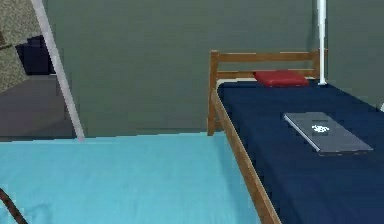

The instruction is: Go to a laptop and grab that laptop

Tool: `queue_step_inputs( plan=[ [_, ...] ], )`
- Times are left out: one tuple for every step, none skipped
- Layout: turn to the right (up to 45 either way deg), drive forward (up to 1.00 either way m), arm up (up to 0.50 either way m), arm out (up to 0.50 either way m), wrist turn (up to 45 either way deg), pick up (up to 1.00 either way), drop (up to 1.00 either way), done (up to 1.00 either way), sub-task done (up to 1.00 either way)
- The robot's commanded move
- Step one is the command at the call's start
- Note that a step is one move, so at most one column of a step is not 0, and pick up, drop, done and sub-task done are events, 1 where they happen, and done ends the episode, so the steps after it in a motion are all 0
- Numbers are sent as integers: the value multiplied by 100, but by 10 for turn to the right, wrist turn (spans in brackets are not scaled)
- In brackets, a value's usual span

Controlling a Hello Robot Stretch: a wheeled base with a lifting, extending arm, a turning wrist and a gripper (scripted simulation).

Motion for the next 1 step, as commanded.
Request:
queue_step_inputs(
  plan=[
    [0,100,0,0,0,0,0,0,0]
  ],
)
